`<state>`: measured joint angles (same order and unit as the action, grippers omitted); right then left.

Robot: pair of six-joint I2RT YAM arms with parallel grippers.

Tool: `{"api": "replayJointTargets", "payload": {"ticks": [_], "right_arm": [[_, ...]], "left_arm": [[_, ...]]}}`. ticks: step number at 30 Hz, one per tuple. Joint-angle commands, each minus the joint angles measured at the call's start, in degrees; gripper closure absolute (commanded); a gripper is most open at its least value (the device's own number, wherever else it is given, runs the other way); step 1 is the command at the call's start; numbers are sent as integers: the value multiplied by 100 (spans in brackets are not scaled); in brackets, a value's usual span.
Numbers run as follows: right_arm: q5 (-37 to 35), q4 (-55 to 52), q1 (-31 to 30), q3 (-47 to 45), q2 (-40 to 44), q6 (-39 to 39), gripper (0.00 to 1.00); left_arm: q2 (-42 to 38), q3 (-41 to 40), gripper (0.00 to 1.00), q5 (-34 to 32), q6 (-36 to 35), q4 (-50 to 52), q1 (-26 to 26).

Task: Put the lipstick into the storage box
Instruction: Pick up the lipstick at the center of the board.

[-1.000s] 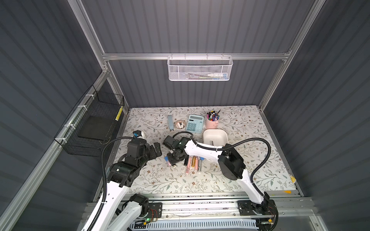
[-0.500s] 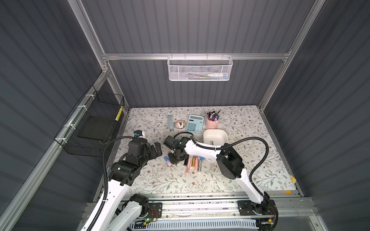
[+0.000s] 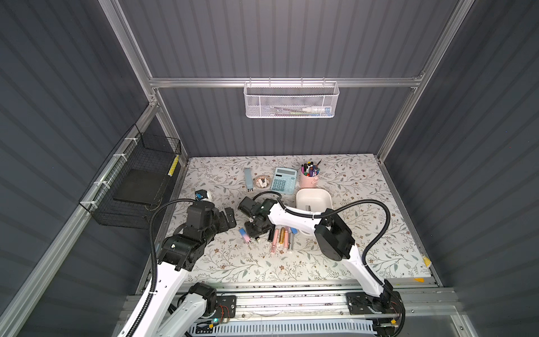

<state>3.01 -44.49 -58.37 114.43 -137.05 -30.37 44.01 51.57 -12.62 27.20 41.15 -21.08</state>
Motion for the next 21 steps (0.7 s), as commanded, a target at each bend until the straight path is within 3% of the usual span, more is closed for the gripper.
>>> {"api": "replayJointTargets", "payload": {"ticks": [1,21], "right_arm": [[-130,-218,24,-85,-48,36,74],[-479,-136,331,-999,1387,125,74]], "left_arm": [[27,-28,0,67,-125,10,-20],[79,-59,0,164,-39,-97,-19]]}}
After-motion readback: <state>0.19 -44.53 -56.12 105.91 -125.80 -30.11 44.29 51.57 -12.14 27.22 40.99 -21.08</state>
